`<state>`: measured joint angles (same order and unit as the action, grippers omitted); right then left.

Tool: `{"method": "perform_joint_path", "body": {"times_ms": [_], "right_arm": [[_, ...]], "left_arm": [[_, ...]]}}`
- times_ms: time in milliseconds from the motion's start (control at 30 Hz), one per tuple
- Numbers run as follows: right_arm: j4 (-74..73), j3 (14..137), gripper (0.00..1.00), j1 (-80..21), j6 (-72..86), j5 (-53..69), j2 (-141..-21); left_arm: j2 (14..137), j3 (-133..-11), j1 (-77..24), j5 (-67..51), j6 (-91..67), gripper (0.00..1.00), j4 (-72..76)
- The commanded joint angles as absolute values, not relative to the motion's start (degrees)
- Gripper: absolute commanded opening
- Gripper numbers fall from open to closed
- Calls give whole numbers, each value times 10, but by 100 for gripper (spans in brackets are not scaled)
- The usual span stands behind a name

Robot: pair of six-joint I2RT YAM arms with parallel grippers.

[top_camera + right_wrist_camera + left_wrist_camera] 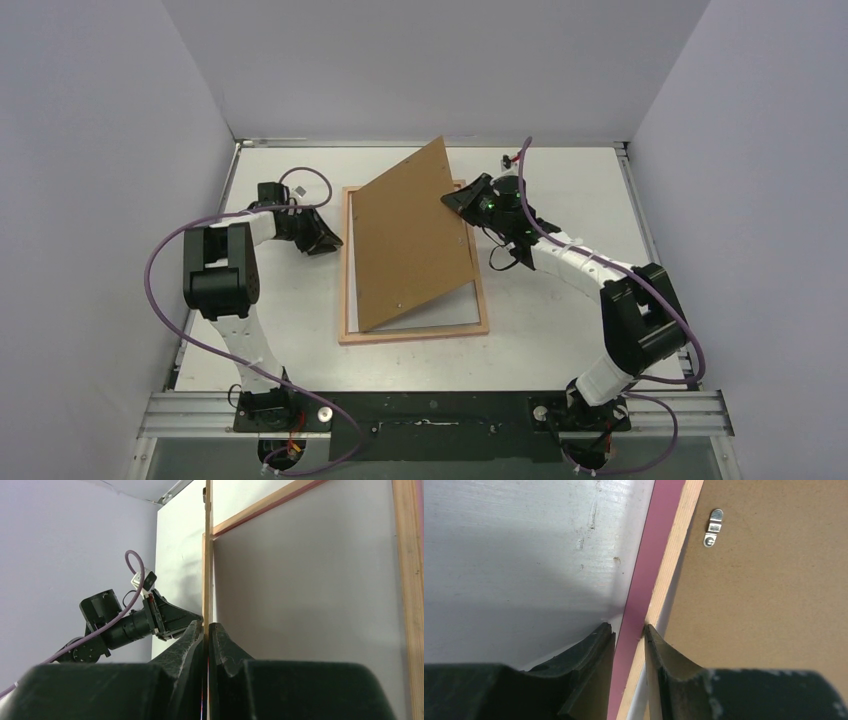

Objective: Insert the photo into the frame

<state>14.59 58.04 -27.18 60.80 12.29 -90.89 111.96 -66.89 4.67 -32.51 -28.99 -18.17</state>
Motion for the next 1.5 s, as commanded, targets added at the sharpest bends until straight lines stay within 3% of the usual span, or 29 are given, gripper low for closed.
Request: {"method": "perform_joint_path", "body": {"times_ms": [0, 1100, 1467], "right_arm": [[242, 577, 0, -279, 633, 137, -910], [223, 506, 0, -307, 628, 75, -901], [133, 535, 24, -310, 563, 80, -893]], "left_arm": [[1142, -677, 46, -323, -286, 26, -173], [1146, -680, 46, -382, -307, 19, -161], [1147, -683, 50, -378, -306, 19, -165]]}}
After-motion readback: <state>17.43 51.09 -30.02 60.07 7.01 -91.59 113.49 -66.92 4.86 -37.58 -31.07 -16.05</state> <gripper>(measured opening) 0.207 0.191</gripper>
